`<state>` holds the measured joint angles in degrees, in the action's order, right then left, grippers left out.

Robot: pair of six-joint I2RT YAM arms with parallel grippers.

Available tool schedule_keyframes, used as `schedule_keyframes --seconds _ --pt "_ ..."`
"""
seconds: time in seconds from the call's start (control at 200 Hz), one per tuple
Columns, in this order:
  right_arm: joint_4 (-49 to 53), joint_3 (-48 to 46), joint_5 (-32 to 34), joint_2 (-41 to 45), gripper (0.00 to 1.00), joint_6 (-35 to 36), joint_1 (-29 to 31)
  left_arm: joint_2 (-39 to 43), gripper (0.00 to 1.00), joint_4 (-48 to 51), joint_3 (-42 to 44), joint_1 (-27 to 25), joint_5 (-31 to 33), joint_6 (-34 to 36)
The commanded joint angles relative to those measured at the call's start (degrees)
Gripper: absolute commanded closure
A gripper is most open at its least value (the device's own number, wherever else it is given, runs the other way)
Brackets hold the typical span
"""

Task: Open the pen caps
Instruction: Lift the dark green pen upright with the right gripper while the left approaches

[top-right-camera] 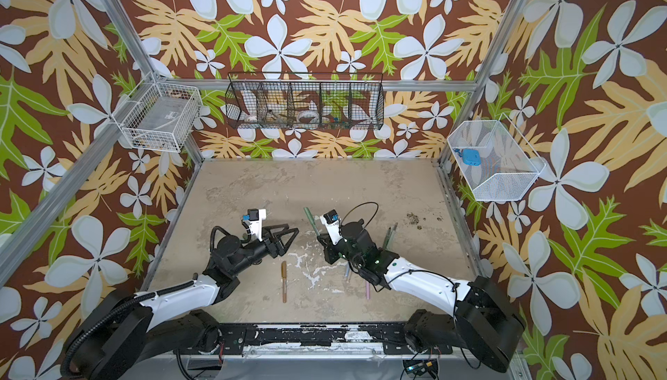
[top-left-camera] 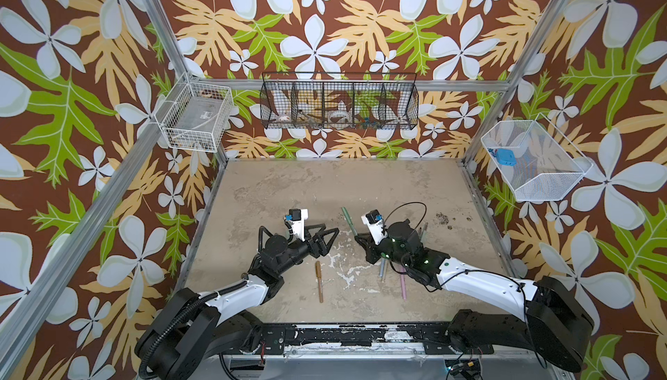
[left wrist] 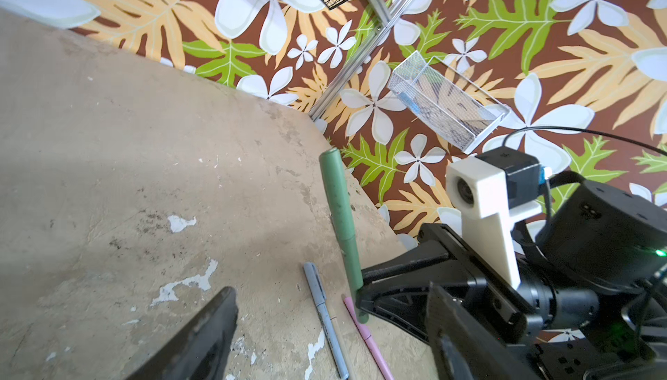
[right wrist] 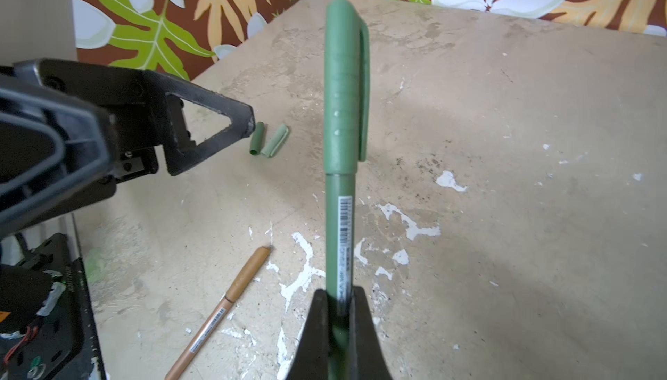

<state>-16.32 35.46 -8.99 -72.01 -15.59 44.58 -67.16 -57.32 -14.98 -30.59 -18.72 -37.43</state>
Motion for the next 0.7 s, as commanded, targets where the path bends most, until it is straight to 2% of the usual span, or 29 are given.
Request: schedule_keyframes --seconds 0.0,0.31,0.696 --pt "-4.54 -0.49 -5.45 0.06 0.95 1.24 0.07 0.7 0.17 -6.43 0.96 0.09 -1.42 1.39" --pt "-7.12 -1.34 -15.7 -1.02 0.96 2.23 0.12 -1.09 0.26 -8.64 1.29 0.12 -3.39 3.26" --pt "-8.47 -2.28 -17.3 0.09 1.0 4.8 0.86 -0.32 0.45 -9.8 1.59 0.15 -3.98 3.4"
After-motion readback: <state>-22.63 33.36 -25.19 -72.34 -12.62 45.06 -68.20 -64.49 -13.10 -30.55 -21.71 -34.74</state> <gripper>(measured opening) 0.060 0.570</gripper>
